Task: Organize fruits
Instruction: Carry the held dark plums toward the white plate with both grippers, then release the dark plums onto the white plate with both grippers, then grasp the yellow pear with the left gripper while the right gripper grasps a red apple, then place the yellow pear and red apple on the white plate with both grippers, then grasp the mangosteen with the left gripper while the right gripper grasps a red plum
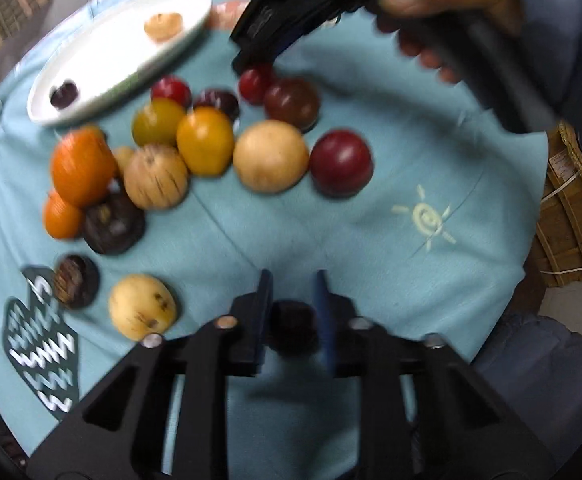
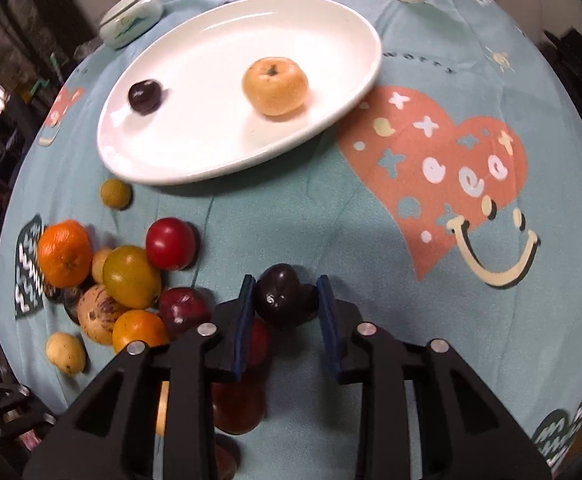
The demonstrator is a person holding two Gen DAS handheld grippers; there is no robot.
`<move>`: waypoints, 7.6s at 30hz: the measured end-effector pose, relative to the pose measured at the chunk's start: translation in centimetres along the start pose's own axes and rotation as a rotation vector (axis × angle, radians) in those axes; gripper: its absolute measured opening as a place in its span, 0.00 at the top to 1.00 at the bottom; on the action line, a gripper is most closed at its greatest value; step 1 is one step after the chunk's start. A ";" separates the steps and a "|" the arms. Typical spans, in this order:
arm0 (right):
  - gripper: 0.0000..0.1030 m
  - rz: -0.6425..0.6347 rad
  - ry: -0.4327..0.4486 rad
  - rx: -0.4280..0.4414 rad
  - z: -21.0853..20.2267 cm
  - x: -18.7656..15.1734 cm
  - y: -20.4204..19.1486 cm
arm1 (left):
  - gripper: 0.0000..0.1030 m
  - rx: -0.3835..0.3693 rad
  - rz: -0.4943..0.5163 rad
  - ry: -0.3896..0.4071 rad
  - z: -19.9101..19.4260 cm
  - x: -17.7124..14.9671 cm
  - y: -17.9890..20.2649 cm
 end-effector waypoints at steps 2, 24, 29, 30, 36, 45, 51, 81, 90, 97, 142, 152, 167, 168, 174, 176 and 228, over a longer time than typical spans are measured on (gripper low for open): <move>0.71 -0.005 0.006 0.024 -0.2 -0.3 0.0 | 0.84 -0.013 -0.013 0.015 -0.3 0.0 -0.3; 0.70 0.098 0.194 0.163 -7.0 -1.1 1.0 | 0.95 -0.130 -0.095 0.228 -9.1 5.5 -5.9; 0.70 0.100 0.160 0.189 -5.7 -2.8 -0.1 | 0.38 -0.142 0.071 0.115 -5.3 0.7 -2.0; 0.70 0.104 0.155 0.193 -5.5 -3.1 -0.2 | 0.38 -0.140 0.078 0.103 -5.0 0.3 -1.7; 0.70 0.104 0.156 0.201 -5.7 -3.8 -1.0 | 0.73 -0.091 0.026 0.008 -1.2 -0.3 -1.9; 0.70 0.103 0.192 0.203 -7.0 -2.9 -0.8 | 0.73 -0.113 -0.021 0.107 -4.2 2.0 -3.1; 0.70 0.051 0.285 0.181 -9.7 2.0 -0.6 | 0.73 -0.005 -0.135 0.330 -9.7 9.3 -7.3; 0.59 0.221 0.174 0.219 -0.8 15.7 4.1 | 0.45 0.126 -0.415 0.279 -3.5 20.5 -17.9; 0.45 0.112 0.273 0.160 -4.8 15.1 1.1 | 0.45 0.152 -0.471 0.341 -8.1 16.5 -17.9; 0.45 -0.060 0.292 0.043 -9.7 4.8 -1.8 | 0.45 0.164 -0.397 0.353 -10.7 10.6 -15.2; 0.62 -0.003 0.143 0.192 -7.2 -8.7 -7.1 | 0.62 0.088 -0.264 0.253 -7.6 4.1 -7.0; 0.62 -0.022 0.148 0.234 -7.4 -7.6 -8.5 | 0.62 0.105 -0.269 0.252 -8.2 5.5 -7.2; 0.62 -0.051 0.116 0.271 -6.4 -8.1 -10.9 | 0.62 0.108 -0.321 0.221 -7.4 4.2 -8.3; 0.62 -0.053 0.114 0.272 -6.3 -8.2 -11.0 | 0.62 0.104 -0.330 0.226 -7.6 3.8 -8.5; 0.62 -0.043 0.112 0.274 -6.1 -9.2 -11.4 | 0.62 0.098 -0.401 0.260 -9.1 0.4 -11.0; 0.62 -0.032 0.102 0.277 -5.8 -9.7 -11.4 | 0.62 0.082 -0.410 0.255 -9.1 -0.5 -11.3; 0.34 -0.001 0.332 0.078 -9.8 -1.6 -2.1 | 0.40 0.162 -0.419 0.344 -10.3 6.1 -16.6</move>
Point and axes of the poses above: each gripper's, at about its wrist camera, not at the fingertips, and z roughly the way its jaws point, y to its right, x to its top, the point moved 4 cm from there along z, roughly the way its jaws point, and after that the axes turned 7 degrees about -z, right-handed, at the moved point
